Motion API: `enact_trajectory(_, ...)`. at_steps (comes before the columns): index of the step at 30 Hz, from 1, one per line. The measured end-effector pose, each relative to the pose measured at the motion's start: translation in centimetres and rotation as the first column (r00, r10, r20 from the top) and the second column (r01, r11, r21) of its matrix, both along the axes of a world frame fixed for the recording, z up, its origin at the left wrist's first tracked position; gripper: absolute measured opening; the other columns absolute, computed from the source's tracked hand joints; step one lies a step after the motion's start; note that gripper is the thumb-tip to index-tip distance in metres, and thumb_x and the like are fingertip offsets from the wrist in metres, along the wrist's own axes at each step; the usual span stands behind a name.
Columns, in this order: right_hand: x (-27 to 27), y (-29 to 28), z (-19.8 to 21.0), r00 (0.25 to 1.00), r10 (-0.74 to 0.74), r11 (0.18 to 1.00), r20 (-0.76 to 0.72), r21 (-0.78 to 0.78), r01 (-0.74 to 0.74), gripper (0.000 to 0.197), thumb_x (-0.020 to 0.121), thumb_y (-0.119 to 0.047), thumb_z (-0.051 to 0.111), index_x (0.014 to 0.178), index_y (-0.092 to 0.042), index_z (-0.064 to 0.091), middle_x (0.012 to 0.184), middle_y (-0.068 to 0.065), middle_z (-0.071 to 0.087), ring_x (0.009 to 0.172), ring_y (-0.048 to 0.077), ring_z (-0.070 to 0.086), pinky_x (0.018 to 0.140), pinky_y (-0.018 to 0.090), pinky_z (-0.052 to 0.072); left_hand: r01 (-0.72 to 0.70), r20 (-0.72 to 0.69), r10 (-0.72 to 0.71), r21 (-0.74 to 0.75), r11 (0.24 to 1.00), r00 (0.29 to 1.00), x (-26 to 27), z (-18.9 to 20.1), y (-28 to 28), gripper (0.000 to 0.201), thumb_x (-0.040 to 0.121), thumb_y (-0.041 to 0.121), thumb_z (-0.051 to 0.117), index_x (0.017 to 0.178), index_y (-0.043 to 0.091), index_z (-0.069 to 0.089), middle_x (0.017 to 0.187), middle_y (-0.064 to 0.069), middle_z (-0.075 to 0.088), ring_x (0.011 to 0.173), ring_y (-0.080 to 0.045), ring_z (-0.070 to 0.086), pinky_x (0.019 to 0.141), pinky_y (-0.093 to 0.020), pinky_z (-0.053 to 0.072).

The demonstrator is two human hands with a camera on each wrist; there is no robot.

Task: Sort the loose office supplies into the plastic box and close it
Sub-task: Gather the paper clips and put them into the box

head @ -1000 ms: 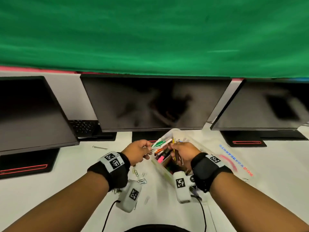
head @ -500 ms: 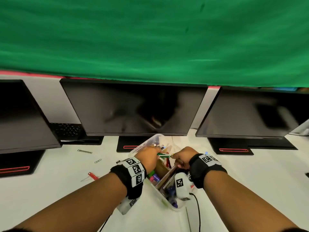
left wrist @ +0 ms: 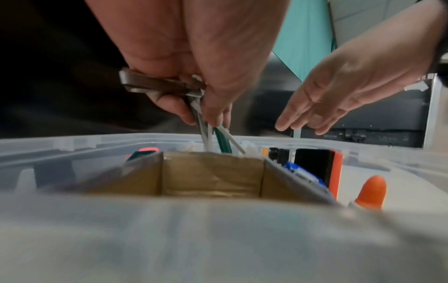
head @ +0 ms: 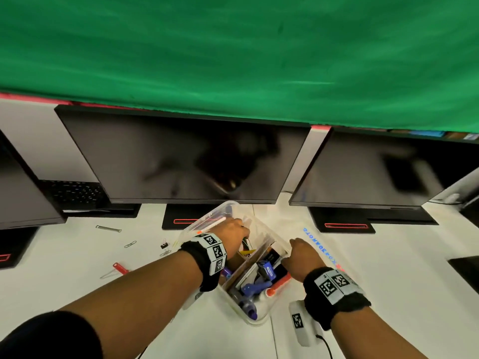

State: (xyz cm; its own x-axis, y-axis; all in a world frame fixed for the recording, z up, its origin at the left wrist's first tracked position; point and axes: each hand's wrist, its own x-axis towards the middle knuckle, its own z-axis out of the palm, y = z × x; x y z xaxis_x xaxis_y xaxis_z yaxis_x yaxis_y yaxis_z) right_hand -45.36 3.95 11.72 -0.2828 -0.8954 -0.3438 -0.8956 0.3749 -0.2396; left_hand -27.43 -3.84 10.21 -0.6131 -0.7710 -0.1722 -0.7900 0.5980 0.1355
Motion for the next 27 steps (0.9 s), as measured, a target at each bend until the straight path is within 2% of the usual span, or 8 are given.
enact_trajectory(3, -0.8, 1.5, -2.3, 0.997, 0.070, 0.996, 0.028, 0.044, -0.071, 0.055, 0.090, -0.018, 0.046, 0.139, 0.003, 0.031, 0.145, 0.017, 0.037, 0.136, 0.027, 0.034, 0.110, 0.027, 0.029, 0.034, 0.073, -0.034, -0.005, 0.999, 0.997, -1.0, -0.8, -0.7, 0.029, 0.092, 0.015, 0.049, 0.119, 0.021, 0.059, 0.125, -0.007, 0.054, 0.121, -0.026, 0.046, 0.107, -0.038, 0.038)
enact_trajectory(6, -1.6, 1.8, -4.2, 0.992, 0.125, 0.990, 0.000, 0.062, -0.125, 0.067, 0.091, -0.018, 0.039, 0.147, 0.005, 0.008, 0.156, 0.021, 0.012, 0.145, 0.031, 0.013, 0.120, 0.034, 0.019, 0.059, 0.104, -0.062, 0.027, 0.998, 0.993, -1.5, -1.4, -1.0, 0.029, 0.093, 0.017, 0.048, 0.119, 0.019, 0.060, 0.128, -0.008, 0.053, 0.125, -0.028, 0.043, 0.108, -0.039, 0.036)
enact_trajectory(11, -1.8, 1.7, -4.4, 0.982, 0.184, 0.980, -0.032, 0.080, -0.181, 0.069, 0.093, -0.021, 0.040, 0.148, 0.003, 0.005, 0.157, 0.020, 0.007, 0.147, 0.031, 0.007, 0.121, 0.035, 0.014, 0.091, -0.058, -0.084, 0.129, 0.988, 0.995, -1.2, -1.9, -1.1, 0.034, 0.092, 0.007, 0.046, 0.122, 0.019, 0.058, 0.133, -0.007, 0.047, 0.127, -0.024, 0.042, 0.111, -0.032, 0.031)
enact_trajectory(15, -2.0, 1.6, -4.2, 0.986, 0.167, 0.985, -0.005, 0.043, -0.167, 0.069, 0.095, -0.020, 0.041, 0.148, 0.000, 0.003, 0.158, 0.017, 0.006, 0.147, 0.027, 0.006, 0.120, 0.032, 0.013, 0.071, -0.203, -0.046, 0.118, 0.990, 0.978, -0.2, -2.3, -0.9, 0.042, 0.088, -0.002, 0.047, 0.123, 0.020, 0.058, 0.135, -0.003, 0.047, 0.127, -0.020, 0.043, 0.109, -0.025, 0.029)
enact_trajectory(19, -1.7, 1.5, -2.8, 0.985, 0.174, 0.985, 0.008, -0.006, -0.173, 0.065, 0.094, -0.016, 0.043, 0.147, 0.002, 0.010, 0.156, 0.016, 0.017, 0.147, 0.024, 0.012, 0.117, 0.026, 0.015, -0.025, -0.299, 0.052, 0.095, 0.995, 0.953, 1.6, -1.6, -0.9, 0.040, 0.087, -0.003, 0.047, 0.114, 0.021, 0.063, 0.133, 0.005, 0.049, 0.127, -0.014, 0.041, 0.109, -0.022, 0.025)
enact_trajectory(21, -1.2, 1.3, -1.7, 0.990, 0.143, 0.990, 0.017, 0.005, -0.143, 0.062, 0.091, -0.018, 0.049, 0.144, 0.001, 0.023, 0.152, 0.016, 0.028, 0.144, 0.024, 0.020, 0.115, 0.027, 0.020, -0.023, -0.293, 0.038, 0.055, 0.998, 0.955, 3.1, -0.8, -1.0, 0.045, 0.084, -0.004, 0.048, 0.115, 0.025, 0.063, 0.134, 0.005, 0.049, 0.130, -0.015, 0.039, 0.113, -0.028, 0.028)
enact_trajectory(24, 1.1, 0.6, -0.1, 0.990, 0.137, 0.990, 0.012, -0.012, -0.137, 0.042, 0.085, -0.022, 0.057, 0.125, -0.010, 0.054, 0.132, 0.013, 0.050, 0.125, 0.029, 0.049, 0.104, 0.033, 0.041, -0.060, -0.300, 0.060, 0.010, 0.998, 0.952, 6.9, 0.0, -1.1, 0.049, 0.082, -0.008, 0.049, 0.116, 0.025, 0.063, 0.133, 0.003, 0.051, 0.129, -0.016, 0.041, 0.111, -0.026, 0.031)
enact_trajectory(27, 5.3, -0.3, 1.4, 0.967, 0.252, 0.966, 0.033, -0.075, -0.249, 0.035, 0.084, -0.020, 0.058, 0.118, -0.017, 0.062, 0.123, 0.008, 0.057, 0.112, 0.026, 0.057, 0.096, 0.031, 0.046, -0.145, -0.304, 0.134, -0.015, 0.989, 0.943, 11.3, 0.1, -0.9, 0.049, 0.084, -0.010, 0.046, 0.115, 0.023, 0.064, 0.127, 0.001, 0.055, 0.121, -0.018, 0.047, 0.103, -0.026, 0.038)
